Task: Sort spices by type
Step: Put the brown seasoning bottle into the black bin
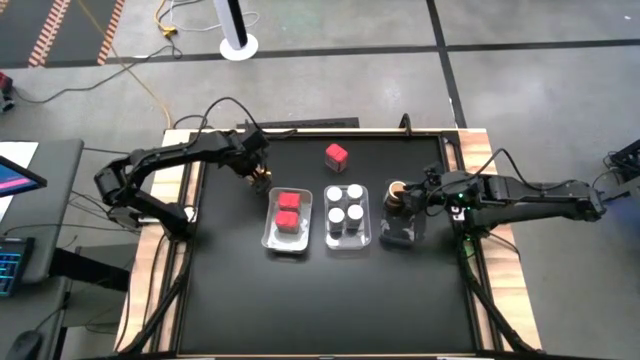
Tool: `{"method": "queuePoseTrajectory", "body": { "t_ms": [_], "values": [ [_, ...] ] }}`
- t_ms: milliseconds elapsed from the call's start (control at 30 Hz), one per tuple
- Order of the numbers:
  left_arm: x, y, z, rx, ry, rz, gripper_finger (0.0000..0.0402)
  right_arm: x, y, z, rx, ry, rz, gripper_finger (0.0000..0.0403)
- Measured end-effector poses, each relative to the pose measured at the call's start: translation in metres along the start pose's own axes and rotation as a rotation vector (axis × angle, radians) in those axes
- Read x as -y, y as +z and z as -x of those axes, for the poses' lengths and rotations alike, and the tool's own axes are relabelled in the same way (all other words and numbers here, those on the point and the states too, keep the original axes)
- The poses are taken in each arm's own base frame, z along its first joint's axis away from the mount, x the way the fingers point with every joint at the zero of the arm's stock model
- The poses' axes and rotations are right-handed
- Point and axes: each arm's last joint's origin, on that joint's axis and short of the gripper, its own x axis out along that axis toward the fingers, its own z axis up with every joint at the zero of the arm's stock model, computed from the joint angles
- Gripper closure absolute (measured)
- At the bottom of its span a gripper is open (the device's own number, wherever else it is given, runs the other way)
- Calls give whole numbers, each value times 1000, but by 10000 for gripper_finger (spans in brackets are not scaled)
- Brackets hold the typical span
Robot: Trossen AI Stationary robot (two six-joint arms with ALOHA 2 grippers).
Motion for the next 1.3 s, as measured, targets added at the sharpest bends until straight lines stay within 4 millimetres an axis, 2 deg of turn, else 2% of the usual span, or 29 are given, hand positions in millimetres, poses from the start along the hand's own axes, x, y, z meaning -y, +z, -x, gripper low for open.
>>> {"method": "queuePoseTrajectory", "body": {
  "t_ms": [333, 667, 867, 1067, 1200, 1300],
  "values": [
    [0, 0, 0, -1, 1, 62, 130, 0, 0, 0, 0, 0, 0, 101],
    [-1, 2, 3, 6, 21, 52, 133, 0, 0, 0, 0, 0, 0, 101],
    [0, 28, 33, 130, 12, -15, 130, 0, 0, 0, 0, 0, 0, 101],
    [1, 53, 80, 260, 5, -52, 133, 2, -1, 3, -8, -9, 4, 101],
    [0, 59, 106, 289, 19, -88, 131, 5, -2, 7, -14, -17, 8, 101],
    [0, 59, 114, 286, 24, -97, 130, 8, -3, 7, -30, -36, 34, 101]
  ]
}}
